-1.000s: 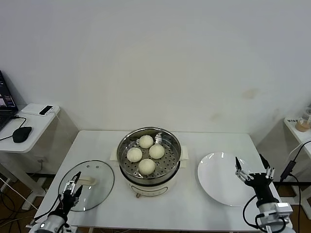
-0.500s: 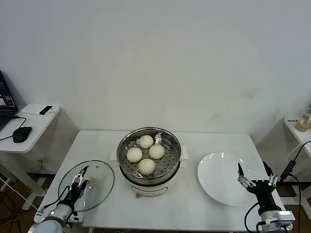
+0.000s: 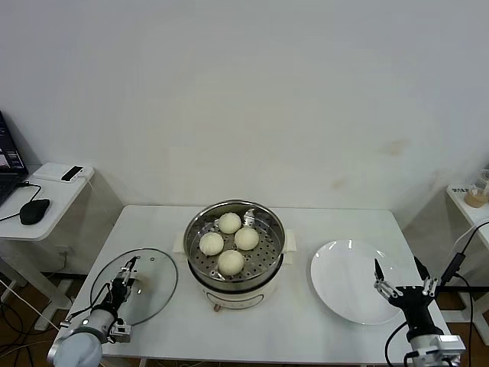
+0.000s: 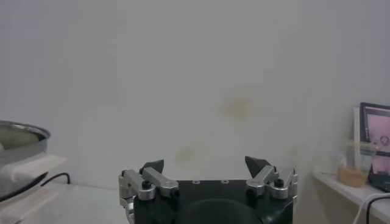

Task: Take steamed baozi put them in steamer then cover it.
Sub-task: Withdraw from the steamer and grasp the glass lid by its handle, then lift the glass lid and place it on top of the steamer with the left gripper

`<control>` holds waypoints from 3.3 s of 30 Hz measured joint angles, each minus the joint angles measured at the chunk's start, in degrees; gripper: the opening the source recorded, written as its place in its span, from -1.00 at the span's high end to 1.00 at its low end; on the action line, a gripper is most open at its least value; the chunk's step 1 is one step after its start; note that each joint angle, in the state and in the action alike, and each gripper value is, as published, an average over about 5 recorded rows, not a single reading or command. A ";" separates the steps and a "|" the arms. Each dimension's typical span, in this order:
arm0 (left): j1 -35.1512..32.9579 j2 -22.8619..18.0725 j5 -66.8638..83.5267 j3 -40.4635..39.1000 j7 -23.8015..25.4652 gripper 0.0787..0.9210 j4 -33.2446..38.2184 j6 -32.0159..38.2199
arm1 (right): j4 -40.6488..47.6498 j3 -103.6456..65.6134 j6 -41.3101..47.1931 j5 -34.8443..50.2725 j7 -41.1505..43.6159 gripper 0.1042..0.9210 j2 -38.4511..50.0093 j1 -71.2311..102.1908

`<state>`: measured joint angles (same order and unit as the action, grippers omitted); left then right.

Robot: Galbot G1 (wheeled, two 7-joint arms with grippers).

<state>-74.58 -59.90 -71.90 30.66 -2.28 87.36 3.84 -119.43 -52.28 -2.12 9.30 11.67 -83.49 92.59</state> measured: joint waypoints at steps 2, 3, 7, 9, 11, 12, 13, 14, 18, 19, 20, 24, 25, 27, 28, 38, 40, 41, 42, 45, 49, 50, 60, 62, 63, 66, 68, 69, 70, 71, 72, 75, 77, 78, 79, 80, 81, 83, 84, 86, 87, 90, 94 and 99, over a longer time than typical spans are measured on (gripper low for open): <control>0.09 -0.07 0.40 0.02 -0.13 -0.02 -0.09 0.04 | -0.01 0.10 0.17 0.03 0.01 -0.76 0.07 -0.08; 0.11 -0.09 0.63 0.04 -0.22 0.06 -0.10 0.06 | -0.04 0.16 0.25 0.06 0.01 -0.76 0.11 -0.11; 0.02 -0.18 1.69 0.30 -0.66 0.33 0.06 0.20 | -0.23 0.42 0.49 0.15 0.07 -0.76 0.35 -0.14; -0.09 -0.31 2.24 0.47 -0.93 0.48 0.30 0.25 | -0.27 0.54 0.55 0.19 0.10 -0.76 0.51 -0.18; -0.24 -0.49 2.79 0.67 -1.21 0.60 0.62 0.30 | -0.28 0.66 0.59 0.24 0.11 -0.76 0.69 -0.23; -0.33 -0.58 3.05 0.78 -1.35 0.68 0.79 0.32 | -0.29 0.73 0.61 0.27 0.11 -0.76 0.79 -0.27; -0.46 -0.69 3.31 0.91 -1.50 0.74 0.98 0.33 | -0.30 0.80 0.62 0.29 0.12 -0.76 0.87 -0.29; -0.60 -0.81 3.58 1.09 -1.66 0.79 1.19 0.31 | -0.32 0.87 0.63 0.31 0.13 -0.76 0.96 -0.32; -1.35 -1.33 4.35 1.82 -2.38 0.88 2.28 0.11 | -0.43 1.17 0.64 0.42 0.18 -0.76 1.34 -0.44; -1.60 -1.47 4.41 2.00 -2.58 0.88 2.66 0.02 | -0.46 1.25 0.64 0.44 0.20 -0.76 1.43 -0.47; -1.86 -1.62 4.43 2.20 -2.78 0.88 3.09 -0.10 | -0.49 1.33 0.64 0.46 0.23 -0.76 1.53 -0.52; -3.20 -2.26 4.22 3.25 -3.48 0.88 5.48 -1.02 | -0.51 1.71 0.62 0.49 0.34 -0.76 1.95 -0.80; -3.62 -2.46 4.11 3.56 -3.59 0.88 6.26 -1.35 | -0.50 1.80 0.61 0.49 0.36 -0.76 2.07 -0.89; -4.56 -2.86 3.87 4.22 -3.71 0.88 7.99 -2.14 | -0.48 1.97 0.57 0.48 0.40 -0.76 2.29 -1.05; -5.06 -3.06 3.80 4.56 -3.74 0.88 8.91 -2.59 | -0.47 2.06 0.55 0.48 0.42 -0.76 2.41 -1.12; -10.35 -5.16 5.04 8.10 -3.10 0.88 18.03 -7.55 | -0.55 3.00 0.50 0.08 0.53 -0.76 3.19 -1.46; -11.41 -5.43 5.66 8.91 -2.71 0.88 19.92 -8.55 | -0.65 3.28 0.46 -0.11 0.53 -0.76 3.25 -1.36; -11.92 -5.51 5.98 9.31 -2.50 0.88 20.88 -9.03 | -0.69 3.44 0.42 -0.23 0.54 -0.76 3.29 -1.29; -12.44 -5.55 6.31 9.71 -2.26 0.88 21.90 -9.53 | -0.72 3.60 0.36 -0.37 0.54 -0.76 3.33 -1.22; -13.84 -5.60 7.33 10.70 -1.44 0.88 25.23 -11.07 | -0.77 4.03 0.15 -0.80 0.51 -0.76 3.40 -0.96; -14.95 -5.36 8.69 11.18 -0.23 0.88 29.91 -12.93 | -0.89 4.32 -0.13 -1.50 0.44 -0.76 3.36 -0.68; -15.11 -5.19 9.05 11.16 0.04 0.88 31.05 -13.32 | -0.89 4.35 -0.23 -1.77 0.42 -0.76 3.32 -0.65; -13.09 -0.85 14.60 6.12 -0.21 0.88 36.74 -16.92 | 0.20 5.37 -1.51 -6.81 0.35 -0.76 2.31 -1.09; -11.61 0.09 15.29 4.18 -0.70 0.88 36.77 -17.65 | 0.38 5.74 -1.54 -7.70 0.36 -0.76 2.17 -1.21; -10.79 0.47 15.52 3.13 -0.86 0.88 36.76 -18.05 | 0.48 5.95 -1.52 -8.14 0.36 -0.76 2.09 -1.29; -8.24 1.09 15.72 -0.14 -0.88 0.88 36.71 -19.49 | 0.85 6.69 -1.36 -9.40 0.36 -0.76 1.76 -1.60; -6.53 1.17 15.43 -2.31 -0.44 0.88 36.77 -20.66 | 1.13 7.29 -1.15 -10.23 0.32 -0.76 1.47 -1.87; -5.72 1.13 15.18 -3.35 -0.10 0.88 36.83 -21.28 | 1.29 7.63 -1.00 -10.65 0.27 -0.76 1.32 -2.02; -4.98 1.05 14.87 -4.32 0.31 0.88 36.92 -21.90 | 1.46 8.01 -0.83 -11.10 0.20 -0.76 1.17 -2.19; -4.34 0.94 14.52 -5.24 0.76 0.88 37.04 -22.52 | 1.66 8.40 -0.63 -11.58 0.10 -0.76 1.01 -2.37; -3.80 0.77 14.12 -6.09 1.26 0.88 37.18 -23.14 | 1.88 8.82 -0.41 -12.10 -0.03 -0.76 0.84 -2.56; -2.60 0.03 12.51 -8.39 3.01 0.88 37.62 -24.97 | 2.63 10.17 0.33 -13.93 -0.55 -0.76 0.33 -3.19; -1.99 -0.67 11.07 -9.72 4.34 0.88 37.76 -26.06 | 3.21 11.15 0.85 -15.30 -1.00 -0.76 -0.03 -3.65; -1.69 -1.07 10.26 -10.32 5.03 0.88 37.78 -26.54 | 3.52 11.66 1.10 -15.99 -1.24 -0.76 -0.22 -3.89; -1.35 -1.51 9.38 -10.90 5.75 0.88 37.76 -26.96 | 3.83 12.19 1.34 -16.68 -1.47 -0.76 -0.41 -4.14; -1.01 -1.98 8.47 -11.44 6.47 0.88 37.71 -27.34 | 4.15 12.73 1.57 -17.37 -1.70 -0.76 -0.59 -4.38; -0.68 -2.47 7.55 -11.92 7.20 0.88 37.60 -27.65 | 4.48 13.28 1.81 -18.05 -1.91 -0.76 -0.77 -4.64; -0.07 -3.53 5.63 -12.78 8.66 0.88 37.19 -28.16 | 5.13 14.42 2.26 -19.35 -2.30 -0.76 -1.09 -5.13; 0.21 -4.09 4.71 -13.15 9.35 0.88 36.88 -28.36 | 5.42 14.98 2.48 -19.94 -2.46 -0.76 -1.23 -5.36; 0.77 -5.30 2.88 -13.87 10.63 0.88 36.10 -28.72 | 5.97 16.10 2.93 -20.98 -2.72 -0.76 -1.44 -5.82; 1.05 -5.94 2.01 -14.22 11.16 0.88 35.67 -28.88 | 6.21 16.64 3.14 -21.42 -2.83 -0.76 -1.54 -6.04; 1.97 -8.11 -0.52 -15.37 12.45 0.88 34.17 -29.29 | 6.90 18.10 3.67 -22.56 -3.05 -0.76 -1.70 -6.67; 3.36 -11.24 -3.79 -17.04 13.93 0.88 32.14 -29.71 | 7.62 19.52 4.06 -23.62 -3.25 -0.76 -1.72 -7.20; 5.30 -14.79 -7.55 -19.08 15.72 0.88 29.82 -30.17 | 8.18 20.51 4.33 -24.59 -3.44 -0.76 -1.89 -7.42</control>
<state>-69.27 -74.69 -79.45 11.58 13.44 117.17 -26.33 -111.26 -31.78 2.22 -15.30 8.23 -85.38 85.17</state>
